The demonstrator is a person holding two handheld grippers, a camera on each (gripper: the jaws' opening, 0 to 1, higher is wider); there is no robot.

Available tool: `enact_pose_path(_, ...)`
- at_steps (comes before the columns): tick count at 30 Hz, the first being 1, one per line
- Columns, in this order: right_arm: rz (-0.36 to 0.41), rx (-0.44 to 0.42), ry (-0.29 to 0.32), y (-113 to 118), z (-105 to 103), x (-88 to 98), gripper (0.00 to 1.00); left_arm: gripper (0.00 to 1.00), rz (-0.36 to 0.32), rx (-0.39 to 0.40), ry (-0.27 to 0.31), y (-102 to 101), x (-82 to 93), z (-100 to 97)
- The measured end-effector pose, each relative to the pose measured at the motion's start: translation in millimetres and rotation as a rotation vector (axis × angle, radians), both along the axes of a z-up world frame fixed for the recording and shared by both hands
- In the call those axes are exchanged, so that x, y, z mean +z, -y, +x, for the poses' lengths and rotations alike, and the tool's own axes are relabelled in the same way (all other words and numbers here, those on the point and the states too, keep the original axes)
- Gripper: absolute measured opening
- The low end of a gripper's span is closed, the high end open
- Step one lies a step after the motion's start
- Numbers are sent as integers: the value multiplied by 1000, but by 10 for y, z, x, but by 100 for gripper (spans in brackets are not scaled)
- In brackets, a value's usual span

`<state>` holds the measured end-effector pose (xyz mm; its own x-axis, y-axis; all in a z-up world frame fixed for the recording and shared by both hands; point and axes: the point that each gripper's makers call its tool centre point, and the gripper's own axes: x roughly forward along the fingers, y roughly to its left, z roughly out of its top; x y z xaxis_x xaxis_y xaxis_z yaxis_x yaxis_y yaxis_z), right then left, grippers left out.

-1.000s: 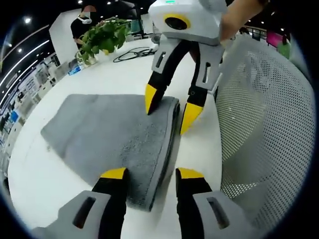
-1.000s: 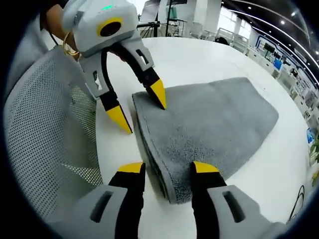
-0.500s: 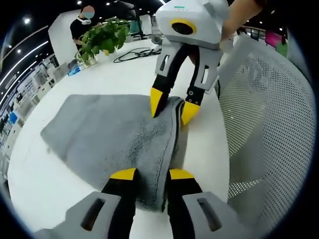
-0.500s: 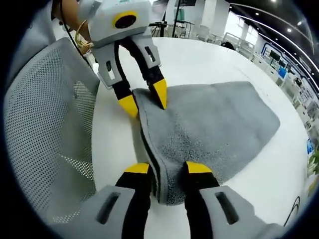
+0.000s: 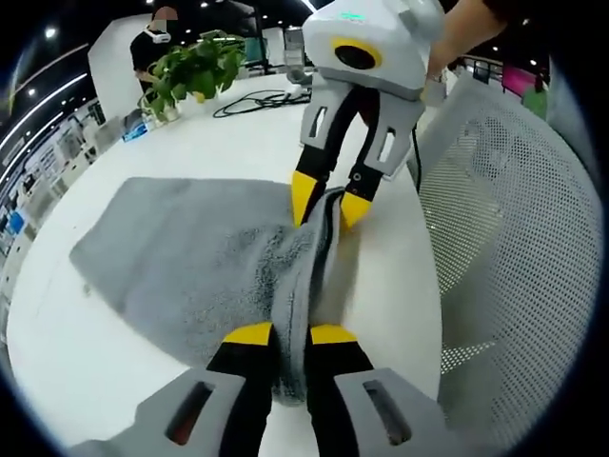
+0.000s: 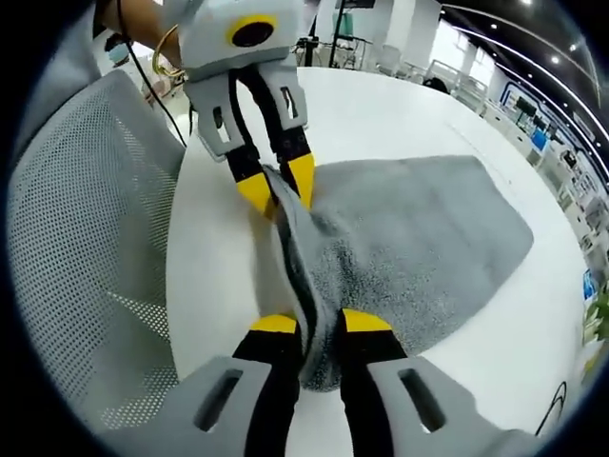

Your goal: Fold the towel on the table until its edges align and the towel forms a compact rectangular stack.

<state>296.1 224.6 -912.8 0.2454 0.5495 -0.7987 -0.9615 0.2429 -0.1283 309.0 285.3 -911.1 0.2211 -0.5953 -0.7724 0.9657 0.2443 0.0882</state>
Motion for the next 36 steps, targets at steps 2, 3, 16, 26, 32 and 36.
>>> enact_pose_path(2, -4, -8, -1, 4, 17, -5, 12, 11, 12, -4, -18, 5, 2, 6)
enact_pose_path(3, -2, -16, -4, 0, 18, 3, 12, 11, 14, -2, -22, 9, 1, 10)
enact_pose_path(16, 59, -67, -49, -32, -467, -8, 11, 11, 29, -67, -40, -30, 1, -596)
enact_pose_path(26, 35, -15, -52, -80, -757, 22, 11, 11, 39, -90, -67, -65, 3, -882)
enact_pose_path(32, 32, -1, -80, -94, -896, 19, 10, 11, 70, -120, -65, -70, 6, -1052)
enact_pose_path(36, 35, -12, -94, -95, -893, -9, 10, 10, 49, -85, -61, -91, 13, -1071)
